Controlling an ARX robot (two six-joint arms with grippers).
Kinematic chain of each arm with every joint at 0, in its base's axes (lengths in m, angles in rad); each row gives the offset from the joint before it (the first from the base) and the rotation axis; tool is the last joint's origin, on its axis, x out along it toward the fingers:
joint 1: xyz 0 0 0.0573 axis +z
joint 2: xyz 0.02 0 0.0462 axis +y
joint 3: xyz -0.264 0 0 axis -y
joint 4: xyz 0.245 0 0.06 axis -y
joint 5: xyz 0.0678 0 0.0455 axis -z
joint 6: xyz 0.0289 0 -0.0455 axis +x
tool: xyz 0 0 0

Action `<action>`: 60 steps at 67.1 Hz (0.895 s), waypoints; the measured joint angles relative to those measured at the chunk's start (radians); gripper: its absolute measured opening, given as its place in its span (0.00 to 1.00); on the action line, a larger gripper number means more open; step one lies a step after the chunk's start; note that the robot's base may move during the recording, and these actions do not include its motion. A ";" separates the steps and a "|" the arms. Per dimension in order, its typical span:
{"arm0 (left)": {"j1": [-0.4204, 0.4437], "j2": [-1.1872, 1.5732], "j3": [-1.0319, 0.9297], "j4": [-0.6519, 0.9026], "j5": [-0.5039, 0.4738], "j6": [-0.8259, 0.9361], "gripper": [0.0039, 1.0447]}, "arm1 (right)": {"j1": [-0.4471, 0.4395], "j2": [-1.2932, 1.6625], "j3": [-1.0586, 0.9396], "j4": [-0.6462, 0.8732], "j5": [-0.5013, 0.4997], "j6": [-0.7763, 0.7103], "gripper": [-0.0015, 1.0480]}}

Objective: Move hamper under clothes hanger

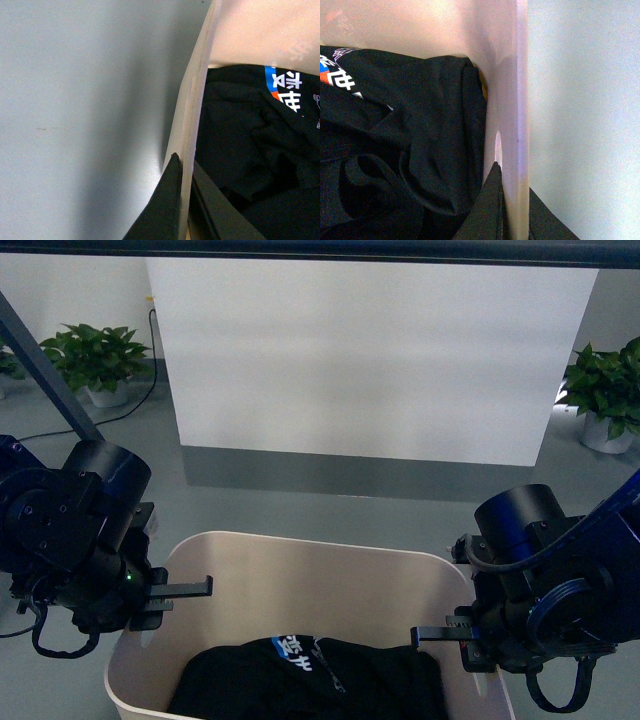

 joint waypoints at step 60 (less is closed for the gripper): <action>0.011 0.070 0.050 -0.037 -0.006 -0.020 0.23 | 0.002 0.059 0.025 0.015 0.005 -0.014 0.17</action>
